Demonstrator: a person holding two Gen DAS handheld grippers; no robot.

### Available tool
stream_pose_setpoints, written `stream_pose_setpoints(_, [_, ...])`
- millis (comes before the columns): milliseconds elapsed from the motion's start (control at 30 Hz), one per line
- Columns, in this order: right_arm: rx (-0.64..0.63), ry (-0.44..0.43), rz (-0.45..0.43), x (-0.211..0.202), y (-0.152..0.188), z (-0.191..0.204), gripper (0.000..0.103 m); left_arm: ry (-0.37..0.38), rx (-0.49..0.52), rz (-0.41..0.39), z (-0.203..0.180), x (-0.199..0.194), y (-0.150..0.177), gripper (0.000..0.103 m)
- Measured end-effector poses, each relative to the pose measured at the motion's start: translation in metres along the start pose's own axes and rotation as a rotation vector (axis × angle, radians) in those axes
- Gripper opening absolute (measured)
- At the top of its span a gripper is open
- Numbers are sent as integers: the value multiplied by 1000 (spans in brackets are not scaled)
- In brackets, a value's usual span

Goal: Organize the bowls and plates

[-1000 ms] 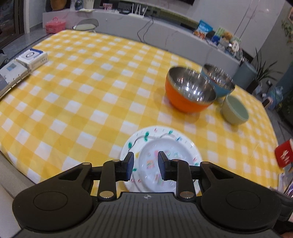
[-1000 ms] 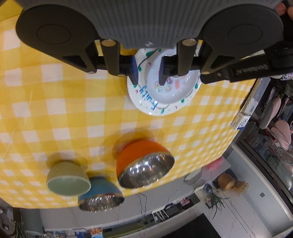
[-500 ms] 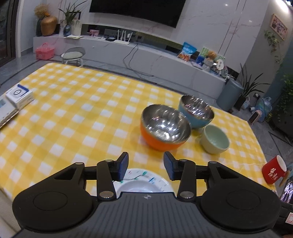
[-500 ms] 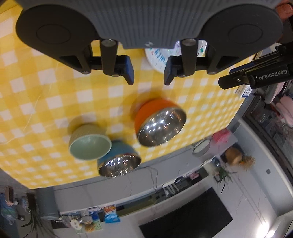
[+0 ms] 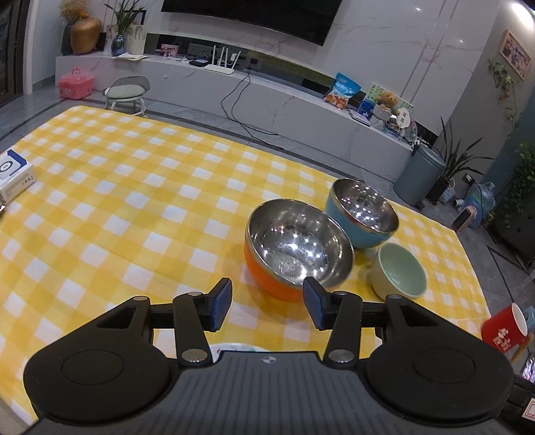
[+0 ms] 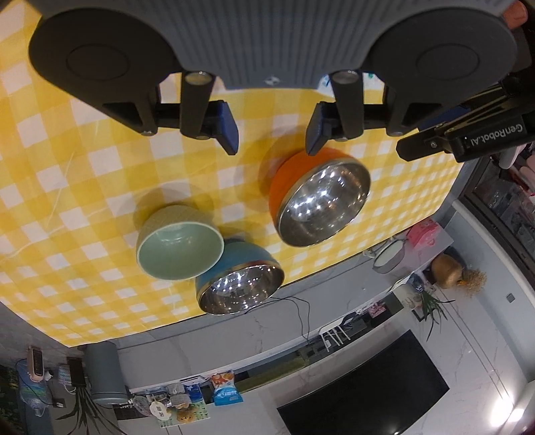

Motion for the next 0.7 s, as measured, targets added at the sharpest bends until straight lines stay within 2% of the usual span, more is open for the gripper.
stream_pose_setpoints(100, [14,13,9,14,-5,0,44,1,-14,14,2,15,-3,55])
stream_pose_setpoints(333, [53,10,1,47,-26,12,44,-50,-5,4,9,45,-25,55])
stream_pose_setpoints(500, [16,70,-4,71,-37,20,44,-113,48,11,13,72,-35,54])
stream_pose_setpoints(567, [7,86,8,79,-37,21,44,-114,59,27,13,81,-35,54])
stream_pose_setpoints(700, [6,95,33,92,-35,21,44,-105,66,48,11,90,-33,47])
Point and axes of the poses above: each gripper's, at about its wrist camera, not at the fingertips, and x roughly the way its jaws point, z to its left, y to its underside, the point moved 6 cm from there along x, roughly the way its jaws point, and after that the axes turned 1 degree about -y, right-handed, at the moved point
